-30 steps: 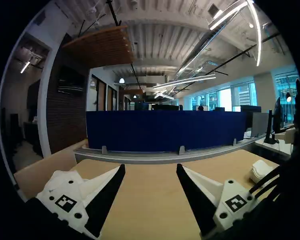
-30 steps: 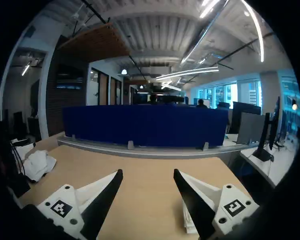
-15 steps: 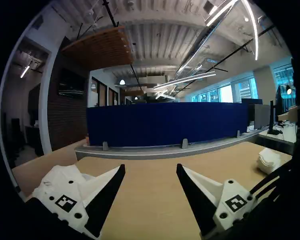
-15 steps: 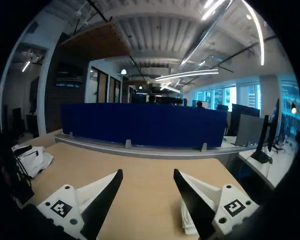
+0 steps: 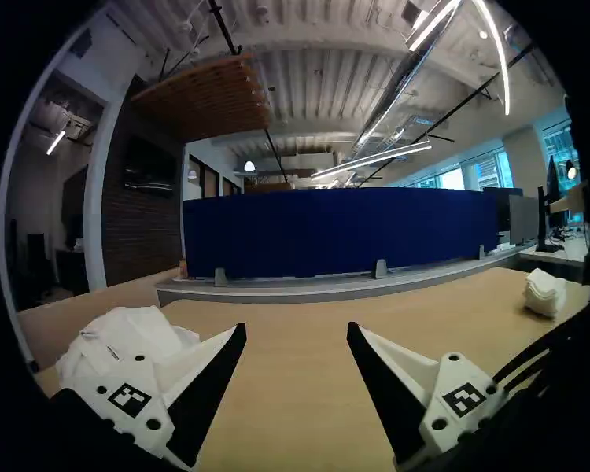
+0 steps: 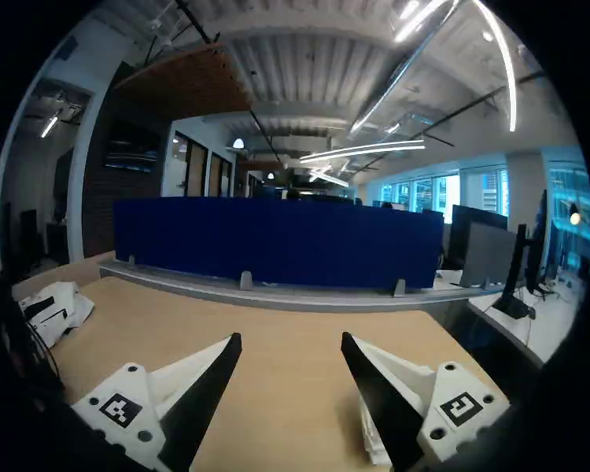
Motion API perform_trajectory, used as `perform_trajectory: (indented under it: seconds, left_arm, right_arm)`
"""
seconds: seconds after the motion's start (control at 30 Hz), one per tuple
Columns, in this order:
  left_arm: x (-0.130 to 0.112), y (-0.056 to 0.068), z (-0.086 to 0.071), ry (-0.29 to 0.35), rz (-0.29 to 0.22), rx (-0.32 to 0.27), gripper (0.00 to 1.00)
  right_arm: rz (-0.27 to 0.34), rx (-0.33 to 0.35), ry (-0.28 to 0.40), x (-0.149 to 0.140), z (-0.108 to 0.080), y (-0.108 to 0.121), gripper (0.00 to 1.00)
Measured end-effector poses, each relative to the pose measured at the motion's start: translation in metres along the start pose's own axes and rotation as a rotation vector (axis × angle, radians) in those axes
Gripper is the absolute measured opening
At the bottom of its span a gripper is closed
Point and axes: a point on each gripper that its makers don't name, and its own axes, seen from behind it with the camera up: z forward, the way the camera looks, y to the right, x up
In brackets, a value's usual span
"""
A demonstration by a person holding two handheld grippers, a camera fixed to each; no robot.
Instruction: Fold towel
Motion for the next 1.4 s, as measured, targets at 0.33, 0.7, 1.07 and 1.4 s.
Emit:
perform_trajectory:
  seconds: [0.33, 0.7, 1.07, 1.4]
  left_arm:
    - [-0.028, -0.007, 0.001, -0.009, -0.012, 0.006, 0.95]
    - [-0.034, -0.008, 0.003, -0.003, -0.041, -0.001, 0.95]
    - [-0.035, -0.012, 0.002, -0.005, -0.043, 0.009, 0.95]
    - [-0.035, -0.013, 0.003, -0.006, -0.043, 0.011, 0.95]
  right_arm:
    - [-0.017, 0.013, -0.013, -0.016, 0.009, -0.014, 0.98]
    - [-0.016, 0.014, -0.011, -0.015, 0.007, -0.016, 0.98]
    - [-0.005, -0.009, 0.004, -0.014, 0.001, 0.002, 0.98]
    - [-0.012, -0.028, 0.061, 0.002, -0.001, 0.022, 0.98]
